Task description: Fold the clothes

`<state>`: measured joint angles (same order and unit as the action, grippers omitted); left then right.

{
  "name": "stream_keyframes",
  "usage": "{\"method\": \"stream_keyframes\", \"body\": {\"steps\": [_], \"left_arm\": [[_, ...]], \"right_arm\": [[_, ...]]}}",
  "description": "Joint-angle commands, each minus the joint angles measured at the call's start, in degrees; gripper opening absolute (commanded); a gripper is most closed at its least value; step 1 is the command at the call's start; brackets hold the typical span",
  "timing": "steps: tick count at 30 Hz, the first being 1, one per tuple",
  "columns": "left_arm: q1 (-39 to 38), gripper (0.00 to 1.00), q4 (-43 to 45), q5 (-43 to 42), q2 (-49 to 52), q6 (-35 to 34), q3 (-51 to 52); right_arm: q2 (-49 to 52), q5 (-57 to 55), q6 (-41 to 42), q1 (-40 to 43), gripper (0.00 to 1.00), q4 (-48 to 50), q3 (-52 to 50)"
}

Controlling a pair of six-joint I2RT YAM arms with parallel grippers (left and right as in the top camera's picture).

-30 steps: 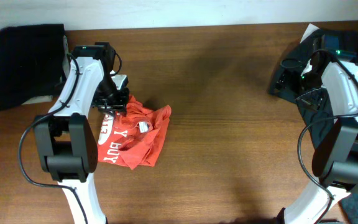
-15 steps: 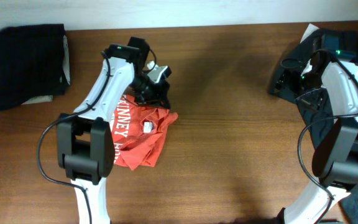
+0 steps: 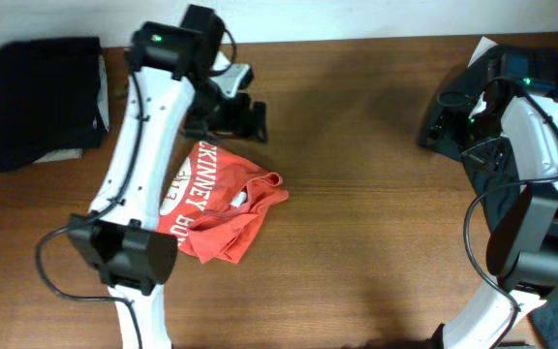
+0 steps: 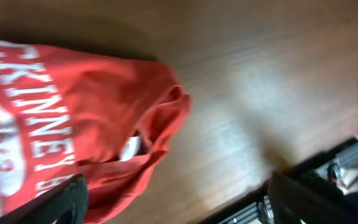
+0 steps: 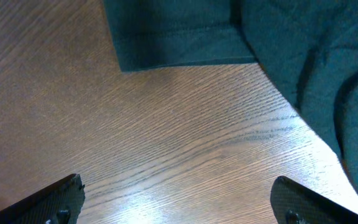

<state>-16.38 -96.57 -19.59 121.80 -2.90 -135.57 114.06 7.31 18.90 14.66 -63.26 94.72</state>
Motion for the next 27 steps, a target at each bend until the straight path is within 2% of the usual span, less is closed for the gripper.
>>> {"method": "stream_keyframes", "body": {"steps": [1, 7, 15, 20, 24, 27], "left_arm": [[0.31, 0.99, -0.17, 5.09, -5.88, -0.83, 1.9], [0.31, 0.99, -0.15, 6.99, -14.16, -1.42, 25.81], [0.33, 0.99, 0.31, 10.19, -14.14, -1.84, 27.87], [6.21, 0.99, -0.15, 12.72, -14.14, -1.33, 29.33], [7.37, 0.99, 4.5, 4.76, -14.14, -1.16, 41.05], [7.17, 0.99, 12.44, 2.47, -14.14, -1.22, 52.94]], "right_arm": [[-0.22, -0.48, 0.02, 0.33, 0.99, -0.15, 0.44], [-0.22, -0.48, 0.02, 0.33, 0.99, -0.15, 0.44], [-0.22, -0.48, 0.02, 0.33, 0.99, -0.15, 0.44], [-0.22, -0.5, 0.02, 0.33, 0.99, -0.15, 0.44], [-0.22, -0.48, 0.02, 0.33, 0.99, -0.15, 0.44], [-0.22, -0.5, 0.0, 0.33, 0.99, -0.15, 0.44]]}}
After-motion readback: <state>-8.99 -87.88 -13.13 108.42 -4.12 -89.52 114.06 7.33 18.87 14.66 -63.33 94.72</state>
